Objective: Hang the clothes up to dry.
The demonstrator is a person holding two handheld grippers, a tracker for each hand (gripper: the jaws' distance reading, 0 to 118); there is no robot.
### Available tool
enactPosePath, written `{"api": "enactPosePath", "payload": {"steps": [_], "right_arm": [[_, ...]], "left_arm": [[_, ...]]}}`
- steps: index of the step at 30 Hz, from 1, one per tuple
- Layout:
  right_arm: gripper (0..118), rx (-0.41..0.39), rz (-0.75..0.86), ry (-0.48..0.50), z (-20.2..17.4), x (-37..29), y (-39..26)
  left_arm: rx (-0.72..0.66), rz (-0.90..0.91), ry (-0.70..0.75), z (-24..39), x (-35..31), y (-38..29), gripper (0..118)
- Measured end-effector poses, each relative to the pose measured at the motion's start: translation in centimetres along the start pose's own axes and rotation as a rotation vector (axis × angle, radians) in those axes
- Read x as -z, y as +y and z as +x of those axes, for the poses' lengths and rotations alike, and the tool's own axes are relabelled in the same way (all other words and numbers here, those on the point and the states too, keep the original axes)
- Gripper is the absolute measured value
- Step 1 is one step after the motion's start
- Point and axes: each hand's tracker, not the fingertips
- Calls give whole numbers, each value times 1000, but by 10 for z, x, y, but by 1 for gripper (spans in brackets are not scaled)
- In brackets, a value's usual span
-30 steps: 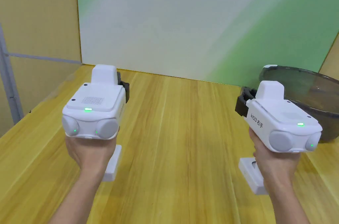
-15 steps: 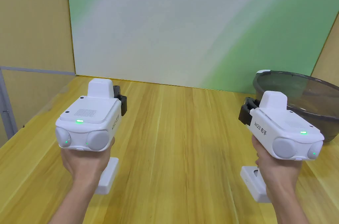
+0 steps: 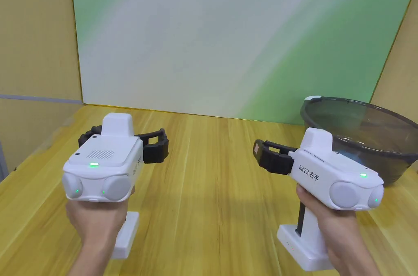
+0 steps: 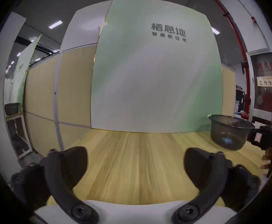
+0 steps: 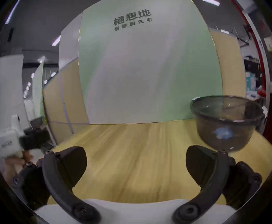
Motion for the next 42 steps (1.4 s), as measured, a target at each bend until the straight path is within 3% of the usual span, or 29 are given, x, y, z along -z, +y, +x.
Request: {"api": "enactPosePath", "payload": {"steps": [2, 4, 7, 11, 13, 16, 21, 24, 29, 33, 39, 42], "right_arm": [[118, 64, 1, 13, -1, -9, 11], [118, 54, -10, 10, -3, -11, 15], [118, -4, 10, -75, -8, -11, 19], [118, -71, 33, -261, -19, -9, 21], [118, -95, 49, -278, -22, -7, 21], [118, -119, 39, -201, -15, 2, 19], [118, -126, 70, -348, -11, 4, 11], [118, -113, 51, -321, -7, 5, 9], [118, -174, 20, -312, -9, 9, 2], [118, -201, 10, -323, -13, 8, -2], [118, -159, 18, -307, -10, 5, 0], [118, -190, 25, -321, -14, 4, 2]], "left_arm": [[11, 10, 17, 3, 9, 3, 118], [25, 4, 18, 2, 11, 6, 118], [-11, -9, -3, 4, 12, -5, 118], [15, 17, -7, 5, 13, -5, 118], [43, 20, -11, 9, 10, -6, 118], [22, -17, -19, 12, 9, -9, 118], [15, -40, -31, 13, 8, -11, 118], [94, 1, 29, 17, 9, -12, 118], [-10, 4, -50, 9, 12, -11, 118], [94, 7, 21, 11, 13, -17, 118], [81, 15, -12, 10, 8, -22, 118], [80, 13, 7, 10, 12, -24, 118]]}}
